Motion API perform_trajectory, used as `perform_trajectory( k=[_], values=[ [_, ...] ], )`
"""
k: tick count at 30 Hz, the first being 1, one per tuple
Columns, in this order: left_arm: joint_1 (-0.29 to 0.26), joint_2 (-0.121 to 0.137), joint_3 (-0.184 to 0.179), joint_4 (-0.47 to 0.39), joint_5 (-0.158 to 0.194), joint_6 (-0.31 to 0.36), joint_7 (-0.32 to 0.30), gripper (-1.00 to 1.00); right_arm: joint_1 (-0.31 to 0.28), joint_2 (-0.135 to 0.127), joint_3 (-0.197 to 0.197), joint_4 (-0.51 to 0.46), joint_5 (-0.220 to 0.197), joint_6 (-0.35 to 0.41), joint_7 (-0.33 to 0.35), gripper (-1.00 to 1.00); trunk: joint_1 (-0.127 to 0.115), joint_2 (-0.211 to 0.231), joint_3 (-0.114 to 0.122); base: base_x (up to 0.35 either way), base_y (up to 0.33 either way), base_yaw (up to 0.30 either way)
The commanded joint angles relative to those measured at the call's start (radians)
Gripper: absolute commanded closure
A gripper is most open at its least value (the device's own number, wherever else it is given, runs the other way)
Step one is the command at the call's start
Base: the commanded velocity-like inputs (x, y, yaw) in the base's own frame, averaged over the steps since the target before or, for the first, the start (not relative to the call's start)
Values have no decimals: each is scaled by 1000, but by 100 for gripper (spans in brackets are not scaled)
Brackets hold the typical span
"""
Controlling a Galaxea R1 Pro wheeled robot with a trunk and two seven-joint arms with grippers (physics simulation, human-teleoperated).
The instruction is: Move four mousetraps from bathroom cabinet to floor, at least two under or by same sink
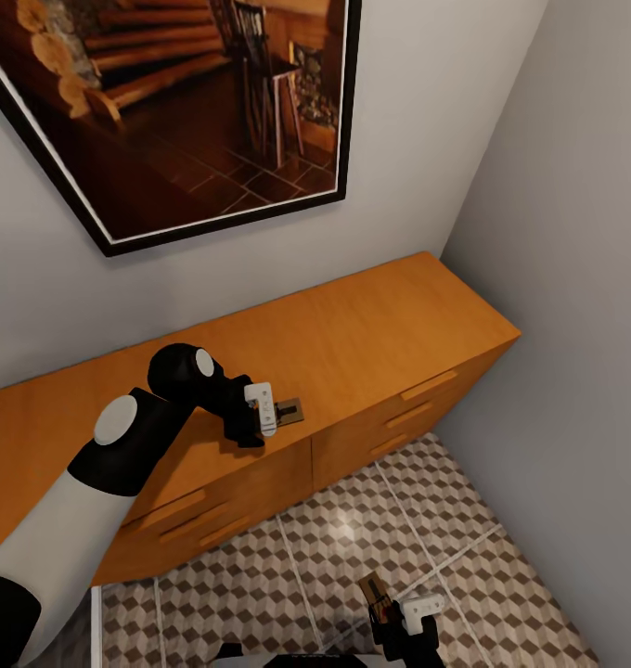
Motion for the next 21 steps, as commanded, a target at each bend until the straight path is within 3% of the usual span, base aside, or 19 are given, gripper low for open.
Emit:
perform_trajectory(
  k=[1, 21],
  values=[
    [-1, 1, -2, 7, -8, 12, -8, -100, -1, 0, 1, 1, 4, -3, -3, 100, 1, -1, -2, 0, 0, 0],
    [-1, 1, -2, 7, -8, 12, -9, -100, -1, 0, 1, 1, 4, -3, -3, 100, 1, -1, -2, 0, 0, 0]
  ],
)
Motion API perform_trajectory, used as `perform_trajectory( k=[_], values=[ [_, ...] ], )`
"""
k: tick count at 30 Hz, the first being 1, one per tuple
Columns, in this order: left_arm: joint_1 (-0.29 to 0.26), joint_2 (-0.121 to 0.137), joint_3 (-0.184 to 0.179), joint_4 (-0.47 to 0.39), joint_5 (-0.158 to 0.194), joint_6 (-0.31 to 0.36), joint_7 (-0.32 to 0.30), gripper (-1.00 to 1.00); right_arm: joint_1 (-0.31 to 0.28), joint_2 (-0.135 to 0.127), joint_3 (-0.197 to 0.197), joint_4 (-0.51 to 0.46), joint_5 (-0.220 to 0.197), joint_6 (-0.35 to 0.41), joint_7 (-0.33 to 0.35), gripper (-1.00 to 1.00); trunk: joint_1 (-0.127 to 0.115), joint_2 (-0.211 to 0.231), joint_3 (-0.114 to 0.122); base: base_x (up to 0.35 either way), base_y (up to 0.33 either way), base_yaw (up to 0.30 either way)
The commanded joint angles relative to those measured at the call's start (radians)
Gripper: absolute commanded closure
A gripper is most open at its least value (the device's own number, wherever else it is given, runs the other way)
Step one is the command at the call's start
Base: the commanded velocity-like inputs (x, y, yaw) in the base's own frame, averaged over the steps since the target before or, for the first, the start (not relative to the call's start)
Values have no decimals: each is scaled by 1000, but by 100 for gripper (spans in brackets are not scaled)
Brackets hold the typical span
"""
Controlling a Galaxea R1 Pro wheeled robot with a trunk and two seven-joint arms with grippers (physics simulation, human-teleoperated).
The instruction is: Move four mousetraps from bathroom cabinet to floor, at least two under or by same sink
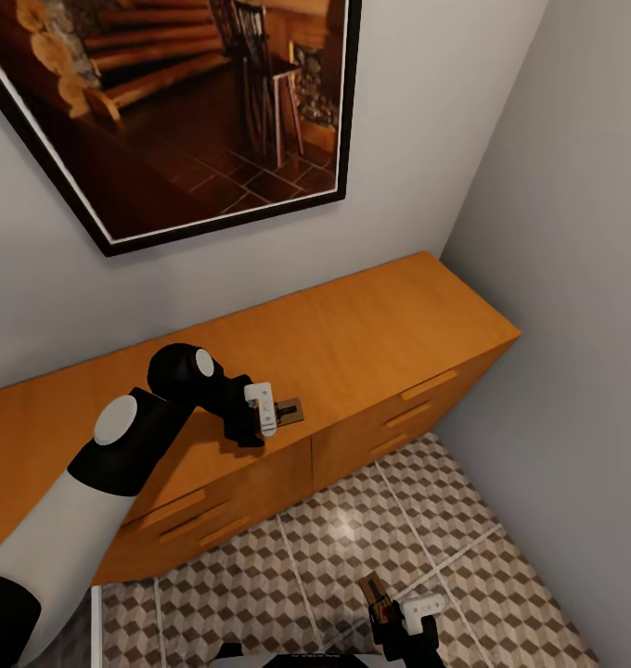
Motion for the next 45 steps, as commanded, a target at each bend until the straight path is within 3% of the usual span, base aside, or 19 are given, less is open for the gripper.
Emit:
perform_trajectory(
  k=[1, 6, 7, 45],
  values=[
    [-1, 1, -2, 8, -8, 12, -8, -100, -1, 0, 1, 1, 4, -3, -3, 100, 1, -1, -2, 0, 0, 0],
    [-1, 1, -2, 8, -8, 12, -8, -100, -1, 0, 1, 1, 4, -3, -3, 100, 1, -1, -2, 0, 0, 0],
    [-1, 1, -2, 8, -8, 12, -8, 100, -1, 0, 1, 1, 4, -3, -3, 100, 1, -1, -2, 0, 0, 0],
    [-1, 1, -2, 7, -8, 12, -8, 100, -1, 0, 1, 1, 4, -3, -3, 100, 1, -1, -2, 0, 0, 0]
  ],
)
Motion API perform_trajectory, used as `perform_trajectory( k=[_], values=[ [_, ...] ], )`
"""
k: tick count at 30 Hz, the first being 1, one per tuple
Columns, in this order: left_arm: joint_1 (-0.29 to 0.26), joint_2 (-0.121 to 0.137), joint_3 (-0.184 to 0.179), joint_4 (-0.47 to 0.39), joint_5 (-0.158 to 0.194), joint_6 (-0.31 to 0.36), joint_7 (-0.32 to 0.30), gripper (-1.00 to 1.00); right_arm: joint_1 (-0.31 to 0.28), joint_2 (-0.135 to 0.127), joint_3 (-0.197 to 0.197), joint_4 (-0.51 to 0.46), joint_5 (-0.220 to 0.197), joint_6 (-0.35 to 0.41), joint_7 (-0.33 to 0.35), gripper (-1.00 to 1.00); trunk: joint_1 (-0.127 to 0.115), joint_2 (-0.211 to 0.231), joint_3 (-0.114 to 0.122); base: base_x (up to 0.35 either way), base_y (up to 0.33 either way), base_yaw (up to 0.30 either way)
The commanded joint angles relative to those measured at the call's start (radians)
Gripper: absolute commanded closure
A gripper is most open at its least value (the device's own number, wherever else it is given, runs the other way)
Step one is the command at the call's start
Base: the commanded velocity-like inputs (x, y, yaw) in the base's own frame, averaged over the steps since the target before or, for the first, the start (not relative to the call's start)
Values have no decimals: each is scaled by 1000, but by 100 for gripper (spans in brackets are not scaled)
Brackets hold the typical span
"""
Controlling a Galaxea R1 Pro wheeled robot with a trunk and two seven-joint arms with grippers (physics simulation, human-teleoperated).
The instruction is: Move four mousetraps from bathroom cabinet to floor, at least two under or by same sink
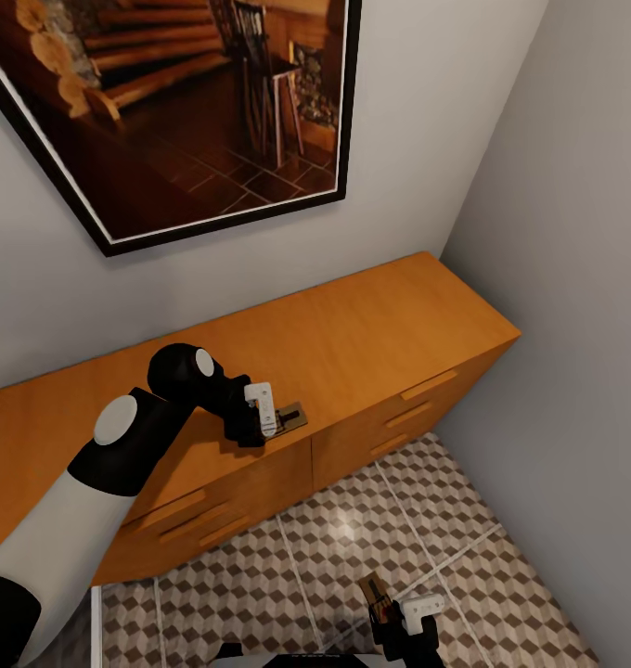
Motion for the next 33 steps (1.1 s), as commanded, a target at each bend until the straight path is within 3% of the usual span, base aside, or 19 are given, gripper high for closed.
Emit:
perform_trajectory(
  k=[1, 9, 13, 33],
  values=[
    [-1, 1, -2, 7, -8, 7, -7, 100, -1, 0, 1, 1, 4, -3, -3, 100, 1, -1, -2, 0, 0, 0],
    [-1, 0, 2, -1, -8, 8, -8, 100, -1, 0, 1, 1, 4, -3, -3, 100, 1, -1, -2, 0, 0, 0],
    [-1, -4, 6, -20, -9, 7, -43, 100, -1, 0, 1, 1, 4, -3, -3, 100, 1, -1, -2, 0, 0, 0],
    [-1, -6, 12, -89, -10, 7, -43, 100, -1, 2, 1, 1, 4, -3, -3, 100, 1, -1, -2, 0, 0, 0]
  ],
)
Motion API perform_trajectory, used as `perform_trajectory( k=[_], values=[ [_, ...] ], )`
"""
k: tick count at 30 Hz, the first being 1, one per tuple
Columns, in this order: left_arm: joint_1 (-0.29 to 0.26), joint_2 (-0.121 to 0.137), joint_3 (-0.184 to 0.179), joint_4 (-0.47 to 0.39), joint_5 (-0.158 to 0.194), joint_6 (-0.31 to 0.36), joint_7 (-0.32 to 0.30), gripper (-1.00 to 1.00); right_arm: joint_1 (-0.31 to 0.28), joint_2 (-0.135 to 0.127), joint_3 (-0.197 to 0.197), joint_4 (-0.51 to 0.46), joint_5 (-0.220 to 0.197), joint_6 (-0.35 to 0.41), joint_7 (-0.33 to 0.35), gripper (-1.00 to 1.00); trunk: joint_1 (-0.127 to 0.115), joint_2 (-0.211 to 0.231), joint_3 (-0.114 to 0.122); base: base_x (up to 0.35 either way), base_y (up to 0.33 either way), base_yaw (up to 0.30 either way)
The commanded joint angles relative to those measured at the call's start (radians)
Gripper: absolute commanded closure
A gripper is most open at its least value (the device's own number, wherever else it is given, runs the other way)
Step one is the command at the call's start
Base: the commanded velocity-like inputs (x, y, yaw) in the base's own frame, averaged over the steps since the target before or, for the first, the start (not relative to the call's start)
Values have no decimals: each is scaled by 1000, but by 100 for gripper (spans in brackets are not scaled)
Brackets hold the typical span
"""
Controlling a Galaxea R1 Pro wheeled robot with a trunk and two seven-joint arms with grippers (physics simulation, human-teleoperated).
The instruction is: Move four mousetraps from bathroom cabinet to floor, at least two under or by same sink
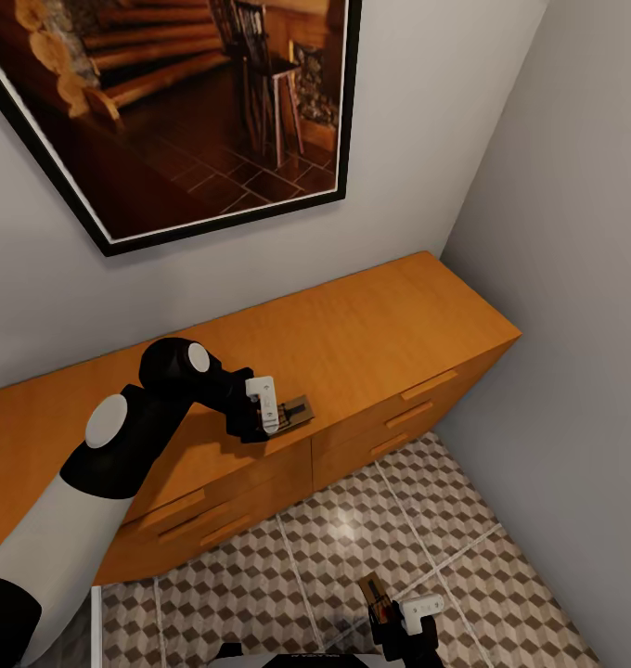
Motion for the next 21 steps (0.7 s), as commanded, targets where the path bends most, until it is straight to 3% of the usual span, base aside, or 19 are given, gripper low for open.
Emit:
perform_trajectory(
  k=[1, 5, 16, 21],
  values=[
    [-1, 1, -2, -1, -8, 7, -8, 100, -1, 0, 1, 1, 4, -3, -3, 100, 1, -2, -1, 0, 0, 0],
    [-1, 1, -2, -1, -8, 7, -8, 100, -1, 0, 1, 1, 4, -3, -3, 100, 1, -2, -1, 0, -107, 0],
    [-1, 1, -4, 0, -8, 7, -8, 100, -1, 0, 1, 1, 4, -3, -3, 100, 1, -2, -1, -2, -286, 0],
    [-1, 1, -4, -1, -8, 7, -8, 100, -1, 0, 1, 1, 4, -3, -3, 100, 1, -2, -1, -155, -269, 0]
  ],
)
